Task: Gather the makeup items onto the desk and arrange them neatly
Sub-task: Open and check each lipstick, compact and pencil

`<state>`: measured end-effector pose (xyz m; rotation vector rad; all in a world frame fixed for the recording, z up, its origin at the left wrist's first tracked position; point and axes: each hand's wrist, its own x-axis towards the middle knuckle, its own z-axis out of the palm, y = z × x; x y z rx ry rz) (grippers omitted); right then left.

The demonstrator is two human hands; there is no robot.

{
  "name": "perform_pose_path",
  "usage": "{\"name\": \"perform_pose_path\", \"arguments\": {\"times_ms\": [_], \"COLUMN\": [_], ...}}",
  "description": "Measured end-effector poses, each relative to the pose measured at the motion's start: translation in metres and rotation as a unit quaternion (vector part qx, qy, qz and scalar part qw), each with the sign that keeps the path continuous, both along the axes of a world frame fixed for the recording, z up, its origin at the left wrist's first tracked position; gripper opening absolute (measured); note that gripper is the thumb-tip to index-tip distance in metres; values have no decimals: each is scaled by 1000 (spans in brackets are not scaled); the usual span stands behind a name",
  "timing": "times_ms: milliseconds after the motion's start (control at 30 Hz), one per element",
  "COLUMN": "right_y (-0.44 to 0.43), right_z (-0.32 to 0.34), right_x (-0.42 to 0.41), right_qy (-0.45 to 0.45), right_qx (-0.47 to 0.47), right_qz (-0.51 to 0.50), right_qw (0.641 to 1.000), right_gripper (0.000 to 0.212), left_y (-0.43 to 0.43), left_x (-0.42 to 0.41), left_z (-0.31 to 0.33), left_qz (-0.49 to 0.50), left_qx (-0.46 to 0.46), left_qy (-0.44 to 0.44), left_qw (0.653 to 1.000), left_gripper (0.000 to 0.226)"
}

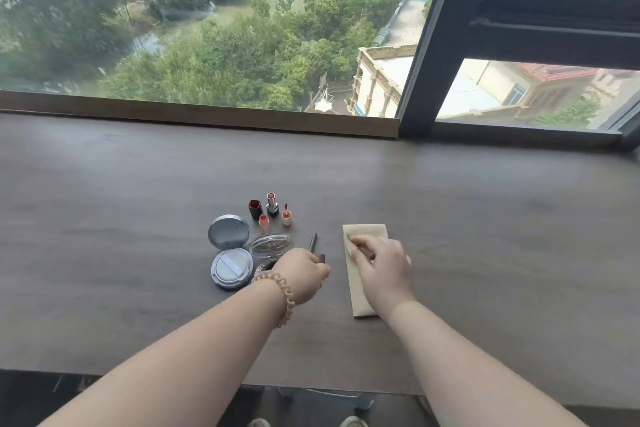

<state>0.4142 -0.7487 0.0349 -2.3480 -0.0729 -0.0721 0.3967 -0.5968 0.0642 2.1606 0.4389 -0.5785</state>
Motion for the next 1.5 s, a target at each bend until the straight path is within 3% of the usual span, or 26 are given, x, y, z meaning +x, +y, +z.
{"name": "perform_pose_path", "arguments": {"times_ms": [67, 167, 367, 467, 600, 833, 1133, 1267, 1400, 1500], "right_y": [3, 2, -2, -4, -7, -15, -17, -13, 3, 24], "right_z": [-9, -18, -27, -28, -28, -26, -37, -39, -27, -19], "right_x": [-14, -26, -33, -31, -30, -28, -19, -14, -8, -1], "right_qy": [-39, -4, 31, 28, -29, -84, -17, -10, -11, 67], "right_qx": [-116, -223, -284, -277, -235, -210, -305, -318, -260, -274], "right_qz": [69, 149, 174, 155, 125, 68, 118, 148, 89, 69], "right_qw": [990, 963, 942, 948, 963, 972, 945, 936, 962, 957], "right_gripper": [30, 53, 66, 59, 41, 26, 27, 24, 8, 20], "left_y": [-5, -10, -14, -11, -3, -4, -9, -6, -1, 3], "left_x": [2, 3, 3, 2, 1, 12, 12, 3, -5, -8], "left_z": [-7, -17, -36, -42, -45, -50, -35, -20, -5, 3], "left_qz": [-21, -23, -3, 29, -10, -97, -34, 14, 79, 116], "left_qx": [39, 81, 108, 168, 315, 385, 306, 232, 151, 104], "left_qy": [3, 4, -4, -36, -57, -48, -60, -89, -115, -125], "left_qw": [999, 996, 994, 985, 947, 917, 950, 969, 979, 980], "left_gripper": [25, 31, 32, 29, 23, 20, 29, 20, 19, 18]}}
